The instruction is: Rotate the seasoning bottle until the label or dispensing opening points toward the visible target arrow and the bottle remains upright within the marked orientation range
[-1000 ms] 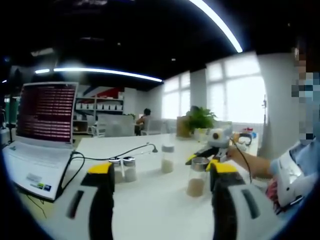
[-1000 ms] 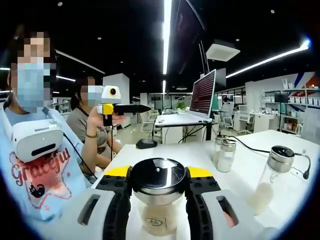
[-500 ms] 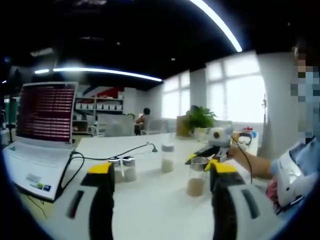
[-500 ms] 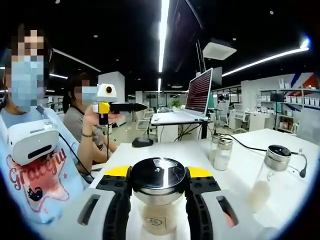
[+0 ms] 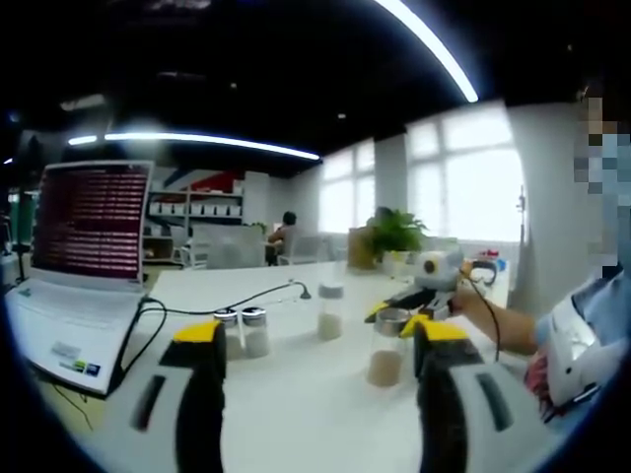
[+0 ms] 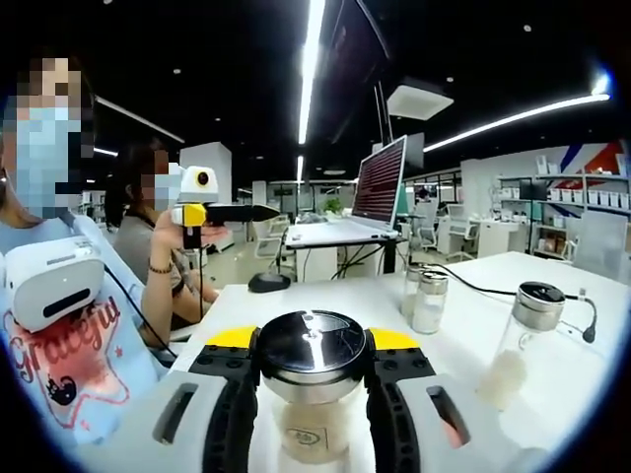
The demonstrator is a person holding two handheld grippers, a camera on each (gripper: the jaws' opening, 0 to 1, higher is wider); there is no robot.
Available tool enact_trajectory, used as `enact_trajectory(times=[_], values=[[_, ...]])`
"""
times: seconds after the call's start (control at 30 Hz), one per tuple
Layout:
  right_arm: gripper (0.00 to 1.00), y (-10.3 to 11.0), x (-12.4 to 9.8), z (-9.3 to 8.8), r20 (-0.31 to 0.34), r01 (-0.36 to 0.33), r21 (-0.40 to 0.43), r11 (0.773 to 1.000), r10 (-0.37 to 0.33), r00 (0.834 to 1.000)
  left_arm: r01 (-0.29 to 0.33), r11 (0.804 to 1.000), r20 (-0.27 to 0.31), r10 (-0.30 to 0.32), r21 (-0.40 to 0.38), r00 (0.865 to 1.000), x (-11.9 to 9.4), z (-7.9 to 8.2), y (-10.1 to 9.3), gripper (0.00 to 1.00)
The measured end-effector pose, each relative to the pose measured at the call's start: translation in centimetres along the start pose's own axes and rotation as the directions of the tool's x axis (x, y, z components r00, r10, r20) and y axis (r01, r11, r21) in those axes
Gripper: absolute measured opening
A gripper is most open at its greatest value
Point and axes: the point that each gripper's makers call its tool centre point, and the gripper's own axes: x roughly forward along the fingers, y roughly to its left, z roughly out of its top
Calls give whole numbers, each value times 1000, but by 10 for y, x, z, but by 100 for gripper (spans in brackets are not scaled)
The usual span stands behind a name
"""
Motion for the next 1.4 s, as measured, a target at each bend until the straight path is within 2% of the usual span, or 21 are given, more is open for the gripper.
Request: enact_trajectory(times=[0.33, 0.73, 1.23, 1.4], values=[[41, -4, 1, 1, 4, 64, 8, 998, -64, 998, -3, 1000, 0, 3, -2, 1000, 1, 1, 1, 82], [41, -11, 2, 2, 10, 154, 20, 988, -154, 988, -2, 1000, -2, 2, -3, 1000, 3, 1, 3, 82], [41, -13, 3, 2, 29, 251, 31, 967, -252, 967, 2, 1000, -8, -2, -2, 1000, 3, 0, 2, 82], [41, -14, 3, 2, 34, 292, 34, 956, -293, 955, 1, 1000, -7, -1, -3, 1000, 2, -1, 2, 82]])
